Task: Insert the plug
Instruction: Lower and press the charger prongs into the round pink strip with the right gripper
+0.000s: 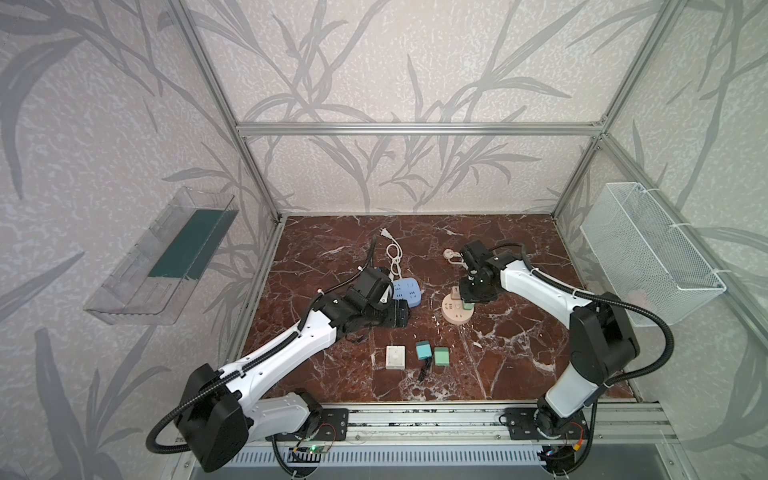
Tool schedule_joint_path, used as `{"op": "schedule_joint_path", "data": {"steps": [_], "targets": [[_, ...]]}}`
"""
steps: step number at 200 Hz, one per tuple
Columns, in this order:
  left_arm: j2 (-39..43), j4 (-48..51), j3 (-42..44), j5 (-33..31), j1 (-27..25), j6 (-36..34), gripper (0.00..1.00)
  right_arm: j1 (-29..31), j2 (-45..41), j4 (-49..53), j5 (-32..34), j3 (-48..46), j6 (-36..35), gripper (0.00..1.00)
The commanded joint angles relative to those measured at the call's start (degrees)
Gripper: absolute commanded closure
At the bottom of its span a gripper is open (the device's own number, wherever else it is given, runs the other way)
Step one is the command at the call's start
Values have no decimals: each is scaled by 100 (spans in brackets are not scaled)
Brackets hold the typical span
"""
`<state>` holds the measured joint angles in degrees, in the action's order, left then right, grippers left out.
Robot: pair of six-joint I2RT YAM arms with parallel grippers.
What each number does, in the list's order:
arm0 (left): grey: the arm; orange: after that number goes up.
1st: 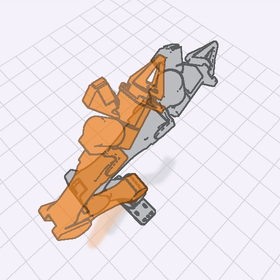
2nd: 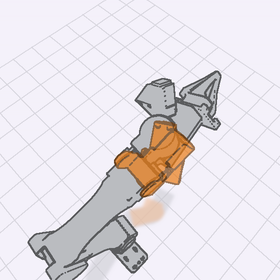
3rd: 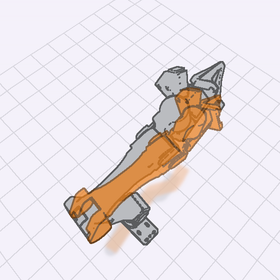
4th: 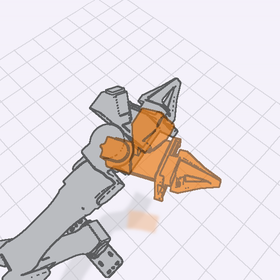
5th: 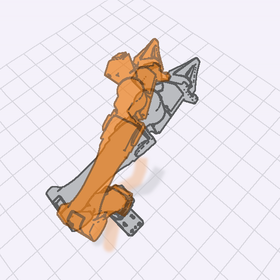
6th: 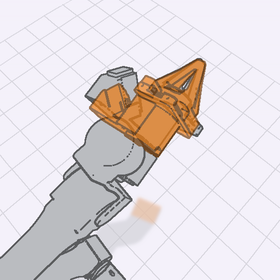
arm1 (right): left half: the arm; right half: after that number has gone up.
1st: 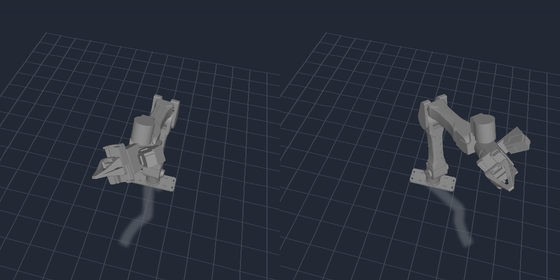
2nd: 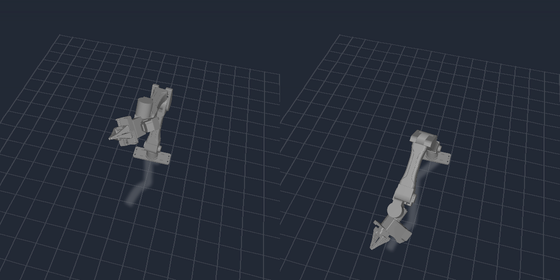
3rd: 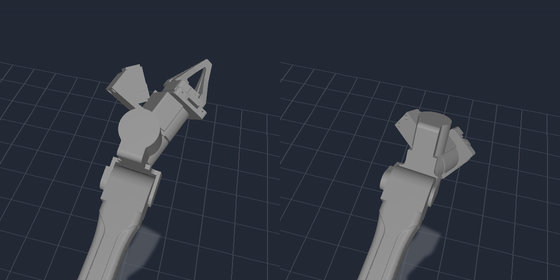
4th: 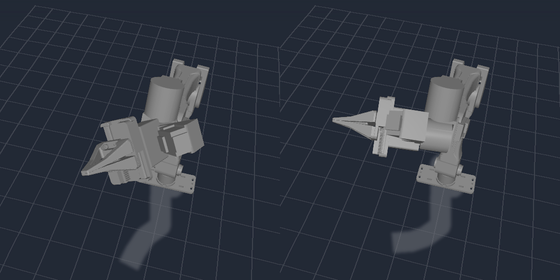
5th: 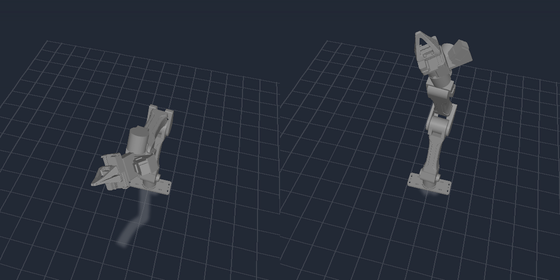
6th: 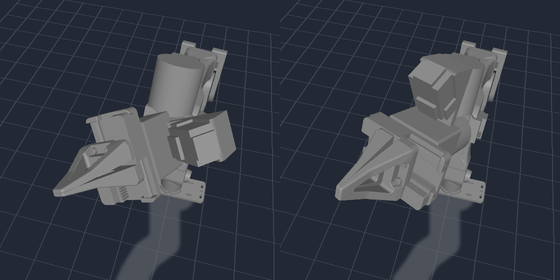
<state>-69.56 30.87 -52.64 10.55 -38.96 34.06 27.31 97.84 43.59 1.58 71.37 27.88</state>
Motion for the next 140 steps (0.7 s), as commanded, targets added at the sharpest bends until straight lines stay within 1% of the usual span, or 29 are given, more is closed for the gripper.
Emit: {"op": "schedule_joint_path", "data": {"steps": [1, 100, 140], "targets": [[-32, -57, 21, -51, -26, -14, 13, -41, 178, 46, 53, -35, 44, 100], [-14, -133, 119, -88, -25, 7, 13, -26, 315, 133, 70, -54, 7, 100], [-14, -191, 167, -80, -28, 17, 13, 27, 335, 247, 220, -12, -45, 100]]}}
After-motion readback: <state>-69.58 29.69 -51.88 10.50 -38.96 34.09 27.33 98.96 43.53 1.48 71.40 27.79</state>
